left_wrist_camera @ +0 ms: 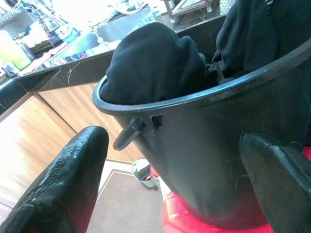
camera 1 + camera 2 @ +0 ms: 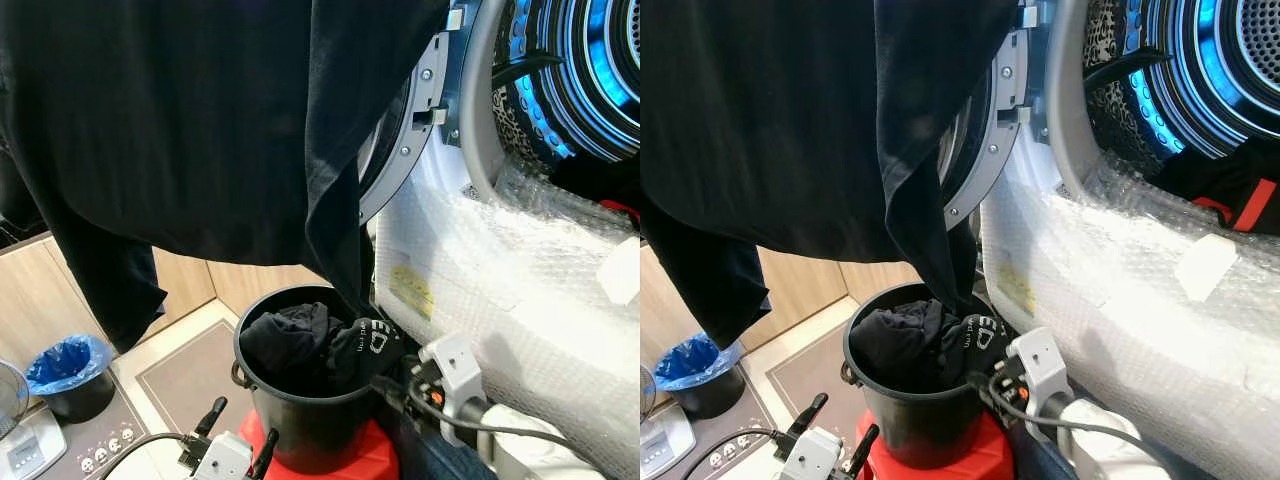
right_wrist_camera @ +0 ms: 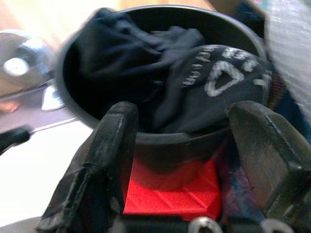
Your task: Clothes washing
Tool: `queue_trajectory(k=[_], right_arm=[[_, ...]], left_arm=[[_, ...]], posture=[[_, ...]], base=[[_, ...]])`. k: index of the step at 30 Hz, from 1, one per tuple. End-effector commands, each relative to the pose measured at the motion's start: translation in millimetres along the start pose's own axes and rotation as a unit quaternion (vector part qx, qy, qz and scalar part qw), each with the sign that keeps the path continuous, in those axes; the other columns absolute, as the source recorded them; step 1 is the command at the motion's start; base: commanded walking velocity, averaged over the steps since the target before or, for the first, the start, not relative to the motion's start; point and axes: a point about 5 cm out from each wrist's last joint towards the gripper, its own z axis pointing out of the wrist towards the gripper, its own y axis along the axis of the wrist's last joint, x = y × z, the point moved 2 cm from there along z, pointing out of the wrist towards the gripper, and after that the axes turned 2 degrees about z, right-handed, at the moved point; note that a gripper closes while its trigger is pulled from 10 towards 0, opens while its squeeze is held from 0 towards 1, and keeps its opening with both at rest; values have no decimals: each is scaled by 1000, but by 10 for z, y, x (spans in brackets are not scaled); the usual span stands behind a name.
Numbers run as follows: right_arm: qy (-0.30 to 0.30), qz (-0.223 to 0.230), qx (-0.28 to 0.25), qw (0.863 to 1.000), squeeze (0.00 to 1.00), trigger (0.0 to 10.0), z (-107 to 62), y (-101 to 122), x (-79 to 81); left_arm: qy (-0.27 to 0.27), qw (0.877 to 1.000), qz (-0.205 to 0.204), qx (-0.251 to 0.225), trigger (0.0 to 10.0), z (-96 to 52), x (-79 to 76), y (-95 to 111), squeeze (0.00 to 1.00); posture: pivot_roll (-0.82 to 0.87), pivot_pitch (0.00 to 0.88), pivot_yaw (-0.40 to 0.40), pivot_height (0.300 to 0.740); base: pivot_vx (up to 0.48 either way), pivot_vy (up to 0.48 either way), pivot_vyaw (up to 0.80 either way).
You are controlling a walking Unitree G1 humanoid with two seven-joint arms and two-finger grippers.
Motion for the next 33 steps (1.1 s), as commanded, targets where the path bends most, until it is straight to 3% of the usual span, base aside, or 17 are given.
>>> queue_trajectory(k=[1,3,8,15,33], right_arm=[[-20,-5,-4,1000,0,10000,52,19,-1],[-51,7,-16,999,0,10000,178,26,89],[-80,20,-42,996,0,10000,293,99,186],[-122,25,-78,989,0,10000,364,232,253],[-126,-18,-56,990,0,10000,751,215,533]], left_arm=[[0,1000,0,10,10000,-17,23,-35,0],[-3,1000,0,11,10000,-27,26,-38,0],[-6,1000,1,12,10000,-37,27,-39,0],[-8,1000,1,13,10000,-75,39,-40,0],[-17,1000,2,16,10000,-148,25,-10,0]], posture=[[-87,0,62,740],[-87,0,67,740],[-84,0,70,740],[-85,0,79,740],[-64,0,74,740]], base=[[0,0,0],[0,0,0],[0,0,0],[0,0,0],[0,0,0]])
